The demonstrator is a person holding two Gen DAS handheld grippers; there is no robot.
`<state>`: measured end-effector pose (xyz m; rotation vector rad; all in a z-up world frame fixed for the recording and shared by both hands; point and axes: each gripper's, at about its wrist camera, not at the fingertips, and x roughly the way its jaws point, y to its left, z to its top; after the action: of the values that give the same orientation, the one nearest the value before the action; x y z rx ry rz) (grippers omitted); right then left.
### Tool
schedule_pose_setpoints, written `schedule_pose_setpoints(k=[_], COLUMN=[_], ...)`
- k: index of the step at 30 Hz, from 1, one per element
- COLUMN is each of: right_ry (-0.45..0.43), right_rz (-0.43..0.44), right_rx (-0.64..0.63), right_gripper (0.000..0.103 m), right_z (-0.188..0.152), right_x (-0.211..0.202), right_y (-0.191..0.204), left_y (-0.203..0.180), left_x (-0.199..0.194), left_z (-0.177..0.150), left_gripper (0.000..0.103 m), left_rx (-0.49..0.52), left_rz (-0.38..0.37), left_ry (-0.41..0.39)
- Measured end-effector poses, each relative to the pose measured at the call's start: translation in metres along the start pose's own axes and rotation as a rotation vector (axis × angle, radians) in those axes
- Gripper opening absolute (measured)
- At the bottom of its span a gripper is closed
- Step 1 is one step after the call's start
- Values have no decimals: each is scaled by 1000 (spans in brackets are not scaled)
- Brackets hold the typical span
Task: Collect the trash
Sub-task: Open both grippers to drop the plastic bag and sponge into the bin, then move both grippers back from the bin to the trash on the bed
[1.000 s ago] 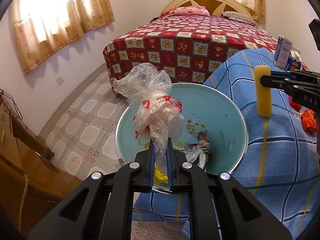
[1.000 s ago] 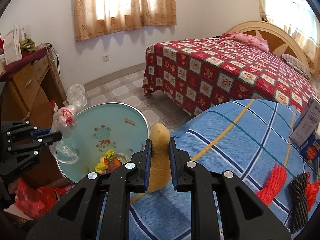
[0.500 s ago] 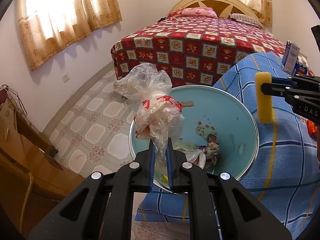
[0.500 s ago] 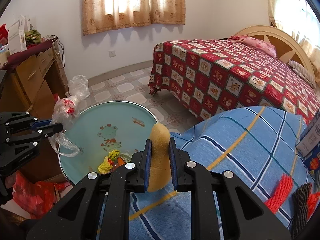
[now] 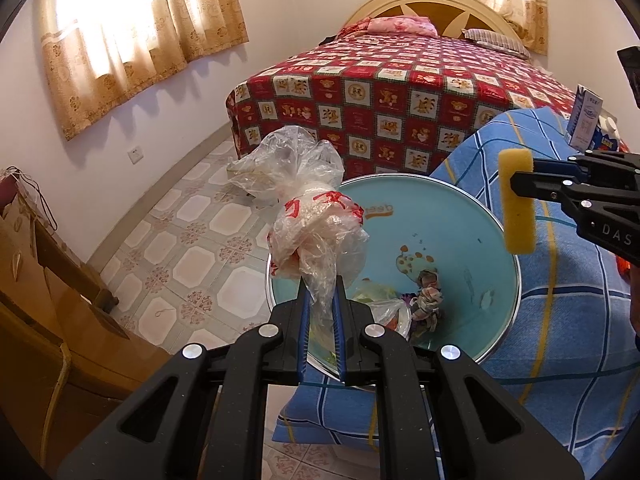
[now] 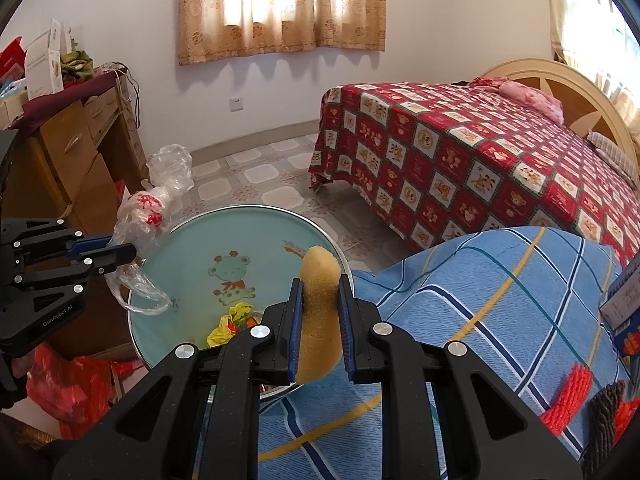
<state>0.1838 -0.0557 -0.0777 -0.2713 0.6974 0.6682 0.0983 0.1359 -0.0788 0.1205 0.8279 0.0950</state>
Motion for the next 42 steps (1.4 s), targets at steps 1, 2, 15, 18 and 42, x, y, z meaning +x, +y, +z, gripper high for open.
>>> schedule_pose_setpoints(k=[1, 2, 15, 18, 42], right_ry=[0, 0, 2, 1, -7], right_rz=[0, 0, -2, -1, 31], right_rx=[-1, 0, -4, -4, 6], right_gripper=[18, 18, 18, 18, 58], right_z=[0, 0, 1, 0, -5], right_x=[0, 0, 1, 1, 0], right_y=[0, 1, 4, 4, 8], left_y=[0, 0, -3, -3, -16], left_x=[0, 0, 0, 0, -7], left_z=[0, 0, 1, 1, 3], left_gripper=[10, 10, 10, 10, 52], left_rx=[0, -1, 2, 3, 3], left_rz=[1, 0, -1, -2, -20], left_ry=[0, 0, 0, -1, -27])
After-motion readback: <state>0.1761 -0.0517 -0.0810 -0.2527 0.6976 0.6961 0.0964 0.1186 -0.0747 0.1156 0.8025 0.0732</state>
